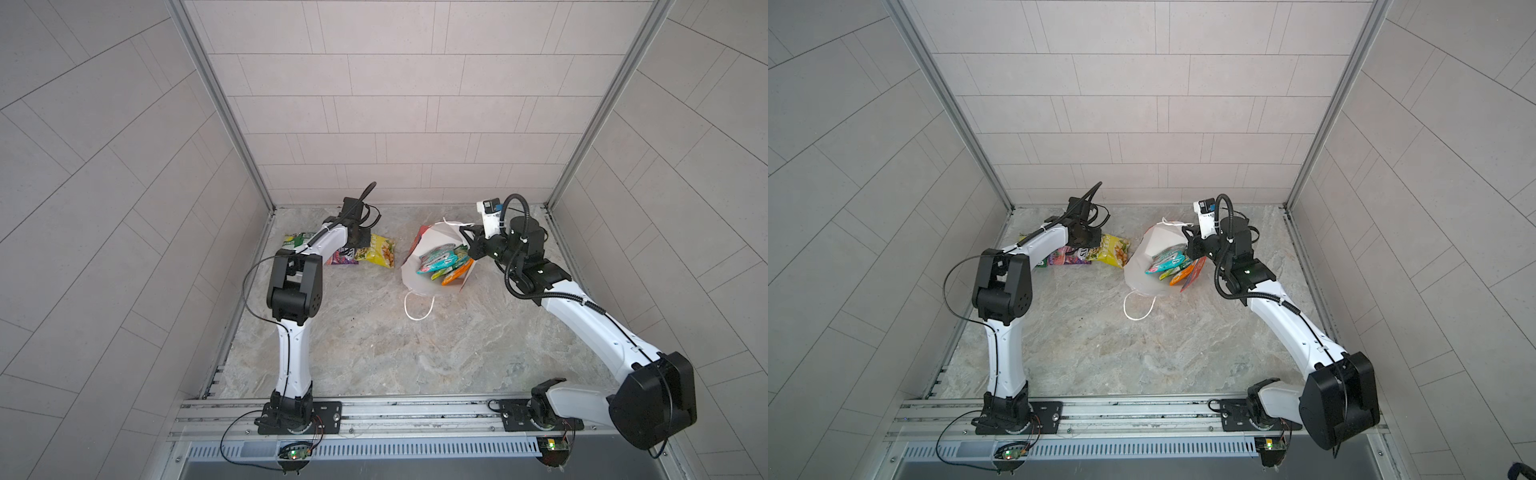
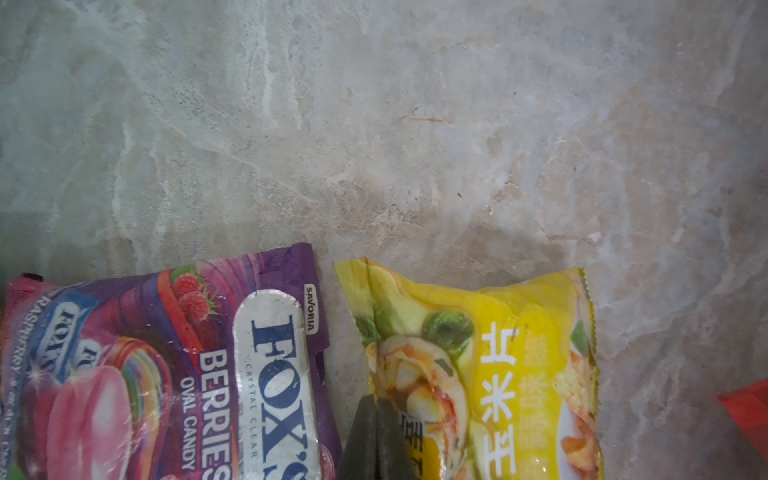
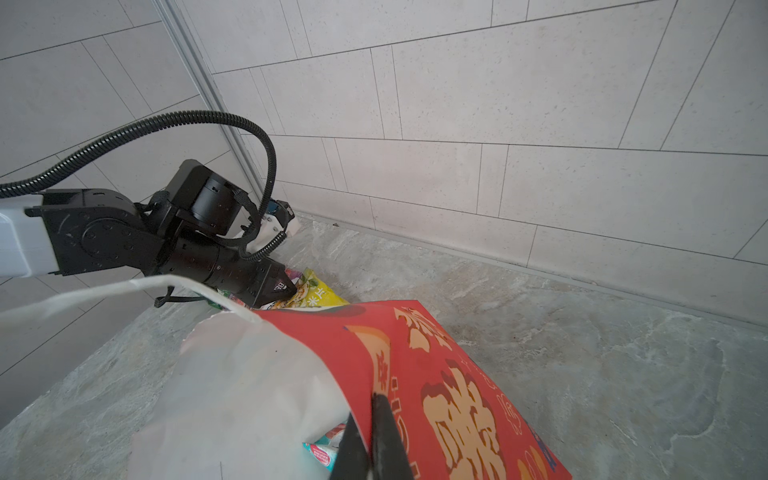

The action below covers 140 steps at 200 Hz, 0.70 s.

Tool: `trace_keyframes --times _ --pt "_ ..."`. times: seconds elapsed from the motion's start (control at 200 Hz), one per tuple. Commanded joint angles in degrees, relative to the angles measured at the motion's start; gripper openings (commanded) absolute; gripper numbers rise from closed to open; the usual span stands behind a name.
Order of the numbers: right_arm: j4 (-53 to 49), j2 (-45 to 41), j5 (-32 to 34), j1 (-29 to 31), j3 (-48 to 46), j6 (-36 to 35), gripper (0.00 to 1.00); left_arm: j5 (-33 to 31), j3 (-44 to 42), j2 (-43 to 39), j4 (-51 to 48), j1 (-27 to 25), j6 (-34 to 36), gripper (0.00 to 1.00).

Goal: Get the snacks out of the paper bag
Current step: 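Lower the yellow packet beside the purple packet and open the left gripper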

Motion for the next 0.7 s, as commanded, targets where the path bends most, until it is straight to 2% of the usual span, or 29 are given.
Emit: trace_keyframes --times 0.0,0.31,0.445,0.57,0.695 --pt "2.0 -0.6 -0.3 -0.4 0.1 -0.2 0.00 -2.1 -1.2 0.7 1.3 0.6 -2.7 0.00" --pt "1.8 -0.8 -0.2 -0.4 0.2 -0.2 0.00 -1.1 -1.0 2.3 3.7 0.8 -3.8 0.00" --pt "1.6 -0.9 -0.2 -0.4 0.1 -0.3 0.00 -1.2 -1.0 2.4 3.4 0.8 -4.2 0.13" --pt "1.6 -0.9 -0.1 -0.4 0.2 -0.4 0.00 -1.1 -1.4 1.6 3.3 0.7 -4.5 0.12" --pt "1.5 -1.0 -0.3 -0.4 0.3 -0.3 0.00 -2.8 -1.9 -0.1 3.6 0.8 -4.4 0.33"
